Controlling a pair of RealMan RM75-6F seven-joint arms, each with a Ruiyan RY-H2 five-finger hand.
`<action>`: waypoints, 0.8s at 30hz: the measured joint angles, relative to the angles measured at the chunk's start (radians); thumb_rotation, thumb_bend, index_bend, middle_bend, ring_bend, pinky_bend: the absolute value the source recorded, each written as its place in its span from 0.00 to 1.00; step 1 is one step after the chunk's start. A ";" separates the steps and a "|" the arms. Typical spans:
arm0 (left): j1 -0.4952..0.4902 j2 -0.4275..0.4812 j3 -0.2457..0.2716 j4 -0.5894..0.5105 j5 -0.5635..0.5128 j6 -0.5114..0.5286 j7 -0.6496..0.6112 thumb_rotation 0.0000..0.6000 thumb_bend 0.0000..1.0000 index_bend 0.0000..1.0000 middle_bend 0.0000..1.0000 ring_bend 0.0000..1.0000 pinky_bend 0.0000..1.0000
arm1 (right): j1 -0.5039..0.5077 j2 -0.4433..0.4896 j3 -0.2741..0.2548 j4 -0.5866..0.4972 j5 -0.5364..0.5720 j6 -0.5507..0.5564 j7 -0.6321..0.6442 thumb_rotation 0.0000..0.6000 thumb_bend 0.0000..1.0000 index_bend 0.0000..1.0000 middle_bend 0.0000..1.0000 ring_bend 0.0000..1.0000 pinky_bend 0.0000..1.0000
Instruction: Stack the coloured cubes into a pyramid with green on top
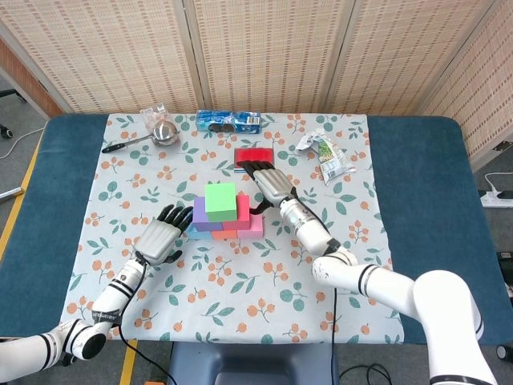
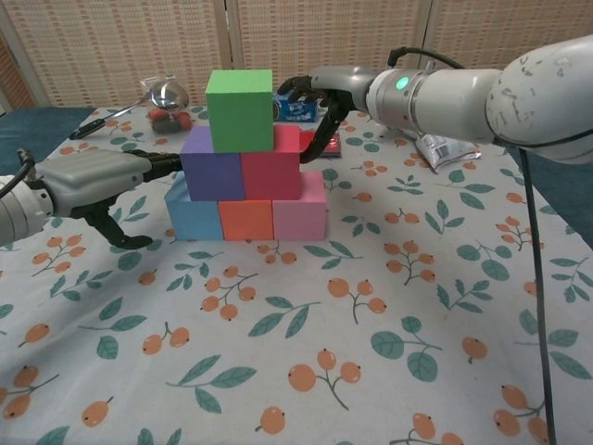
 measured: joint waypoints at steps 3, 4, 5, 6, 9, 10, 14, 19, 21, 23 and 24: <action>0.001 0.001 0.000 0.002 -0.002 0.001 -0.003 1.00 0.31 0.00 0.00 0.00 0.00 | -0.001 0.002 -0.002 -0.003 0.005 0.002 -0.007 1.00 0.00 0.00 0.04 0.00 0.00; 0.002 0.001 0.001 0.003 -0.003 0.001 -0.005 1.00 0.31 0.00 0.00 0.00 0.00 | -0.002 0.003 -0.003 -0.005 0.006 0.003 -0.009 1.00 0.00 0.00 0.04 0.00 0.00; 0.003 0.002 0.001 0.003 -0.003 0.003 -0.006 1.00 0.31 0.00 0.00 0.00 0.00 | -0.002 0.005 -0.004 -0.006 0.007 0.003 -0.010 1.00 0.00 0.00 0.04 0.00 0.00; 0.004 0.002 0.002 0.003 -0.003 0.004 -0.007 1.00 0.31 0.00 0.00 0.00 0.00 | -0.003 0.006 -0.005 -0.008 0.008 0.004 -0.012 1.00 0.00 0.00 0.04 0.00 0.00; 0.008 0.006 0.004 0.002 -0.003 0.009 -0.010 1.00 0.31 0.00 0.00 0.00 0.00 | -0.007 0.012 -0.007 -0.016 0.009 0.006 -0.016 1.00 0.00 0.00 0.04 0.00 0.00; 0.009 0.007 0.005 0.001 -0.002 0.010 -0.010 1.00 0.31 0.00 0.00 0.00 0.00 | -0.008 0.015 -0.008 -0.021 0.009 0.007 -0.017 1.00 0.00 0.00 0.04 0.00 0.00; 0.014 0.011 0.009 -0.003 -0.001 0.016 -0.011 1.00 0.31 0.00 0.00 0.00 0.00 | -0.016 0.027 -0.011 -0.043 0.009 0.016 -0.021 1.00 0.00 0.00 0.04 0.00 0.00; 0.019 0.015 0.014 -0.012 0.004 0.023 -0.006 1.00 0.31 0.00 0.00 0.00 0.00 | -0.028 0.049 -0.017 -0.084 0.008 0.028 -0.029 1.00 0.00 0.00 0.04 0.00 0.00; 0.020 0.016 0.014 -0.016 0.004 0.024 -0.005 1.00 0.31 0.00 0.00 0.00 0.00 | -0.031 0.055 -0.020 -0.096 0.010 0.031 -0.035 1.00 0.00 0.00 0.04 0.00 0.00; 0.019 0.016 0.013 -0.018 0.004 0.024 -0.005 1.00 0.31 0.00 0.00 0.00 0.00 | -0.033 0.060 -0.023 -0.107 0.015 0.034 -0.040 1.00 0.00 0.00 0.04 0.00 0.00; 0.018 0.016 0.012 -0.018 0.003 0.022 -0.005 1.00 0.31 0.00 0.00 0.00 0.00 | -0.033 0.061 -0.023 -0.110 0.017 0.034 -0.042 1.00 0.00 0.00 0.04 0.00 0.00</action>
